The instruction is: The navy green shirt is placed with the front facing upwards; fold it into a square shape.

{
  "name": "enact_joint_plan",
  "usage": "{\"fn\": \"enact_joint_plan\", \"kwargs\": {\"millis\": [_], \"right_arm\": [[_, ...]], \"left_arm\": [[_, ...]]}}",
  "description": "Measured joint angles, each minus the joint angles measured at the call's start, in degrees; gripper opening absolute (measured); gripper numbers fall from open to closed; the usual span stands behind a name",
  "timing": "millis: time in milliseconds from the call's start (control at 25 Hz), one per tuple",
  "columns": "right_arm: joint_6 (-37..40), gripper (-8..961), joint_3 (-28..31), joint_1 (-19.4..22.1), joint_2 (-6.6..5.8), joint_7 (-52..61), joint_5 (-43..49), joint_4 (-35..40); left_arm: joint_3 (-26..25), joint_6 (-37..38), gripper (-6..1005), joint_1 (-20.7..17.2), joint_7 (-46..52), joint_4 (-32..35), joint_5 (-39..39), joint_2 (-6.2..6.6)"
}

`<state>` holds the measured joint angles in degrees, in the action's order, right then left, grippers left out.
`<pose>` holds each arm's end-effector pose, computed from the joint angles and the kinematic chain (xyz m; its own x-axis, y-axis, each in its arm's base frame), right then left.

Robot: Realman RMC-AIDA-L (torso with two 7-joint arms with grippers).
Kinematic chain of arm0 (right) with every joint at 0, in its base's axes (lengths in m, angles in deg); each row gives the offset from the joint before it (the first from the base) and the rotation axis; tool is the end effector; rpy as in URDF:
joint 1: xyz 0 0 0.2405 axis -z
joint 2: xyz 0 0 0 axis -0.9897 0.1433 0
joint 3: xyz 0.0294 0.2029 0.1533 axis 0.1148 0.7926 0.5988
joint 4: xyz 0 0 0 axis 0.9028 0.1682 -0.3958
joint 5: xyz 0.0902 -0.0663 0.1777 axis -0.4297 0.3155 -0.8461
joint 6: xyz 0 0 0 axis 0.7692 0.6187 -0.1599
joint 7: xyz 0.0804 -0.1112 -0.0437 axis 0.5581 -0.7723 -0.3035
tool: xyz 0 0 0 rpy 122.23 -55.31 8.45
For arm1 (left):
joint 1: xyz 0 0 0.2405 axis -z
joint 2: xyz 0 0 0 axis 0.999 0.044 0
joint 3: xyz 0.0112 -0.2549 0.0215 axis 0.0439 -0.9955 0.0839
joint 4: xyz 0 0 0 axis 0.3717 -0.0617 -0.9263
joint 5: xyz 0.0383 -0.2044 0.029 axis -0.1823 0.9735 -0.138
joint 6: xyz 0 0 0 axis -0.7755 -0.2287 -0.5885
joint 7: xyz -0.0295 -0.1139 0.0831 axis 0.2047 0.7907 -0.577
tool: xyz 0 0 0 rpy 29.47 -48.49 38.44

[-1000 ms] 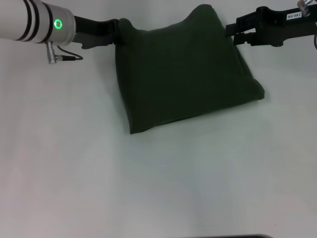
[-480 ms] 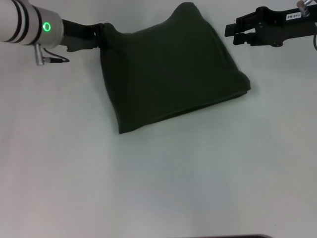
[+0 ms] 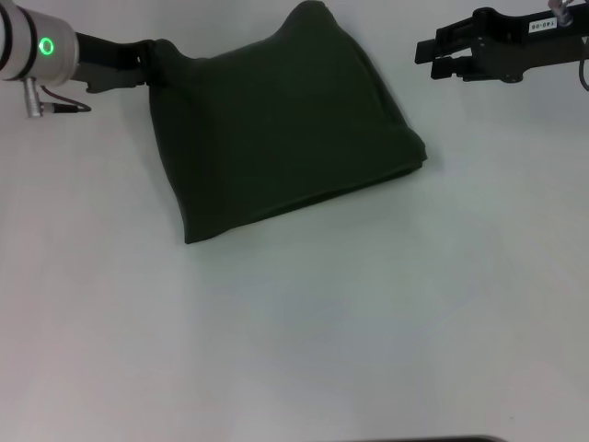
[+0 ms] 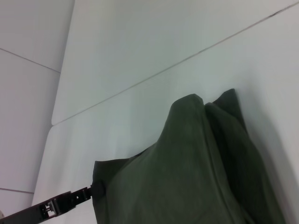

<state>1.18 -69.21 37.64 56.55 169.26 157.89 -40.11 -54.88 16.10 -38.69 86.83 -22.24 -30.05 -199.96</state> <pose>0.2494 0.4108 0.0425 0.0584 -0.9189 -0.3902 -0.9928 -0.0944 0.0737 -0.2408 0.4470 -0.0101 0.2273 0.8649 0.4475 0.9493 -0.0944 -0.2997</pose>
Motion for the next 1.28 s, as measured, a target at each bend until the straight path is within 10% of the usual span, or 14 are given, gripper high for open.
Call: {"fn": "enact_joint_plan", "kwargs": {"millis": [440,560,960,1280], "right_arm": [[-0.18,400,-0.36,-0.31,0.09,0.11,-0.02,-0.07],[-0.15,400,-0.32,-0.24,0.10,0.12,-0.02,-0.12],[0.02,399,-0.21,-0.27,0.35,0.67,-0.05,-0.26],[-0.20,399,-0.03,0.38,0.43,1.50,0.04,-0.27]], "left_arm": [[-0.82,1.04,41,-2.87,-0.41,-3.83,-0.11,-0.27],[-3.41,0.68,239,-5.79,0.45,-8.41,0.20,-1.03],[-7.45,9.18,448,-8.70,-6.86,-13.93,8.30,-3.88],[-4.03,-4.80,728,-5.97,-8.64,-8.40,6.17,-5.31]]}}
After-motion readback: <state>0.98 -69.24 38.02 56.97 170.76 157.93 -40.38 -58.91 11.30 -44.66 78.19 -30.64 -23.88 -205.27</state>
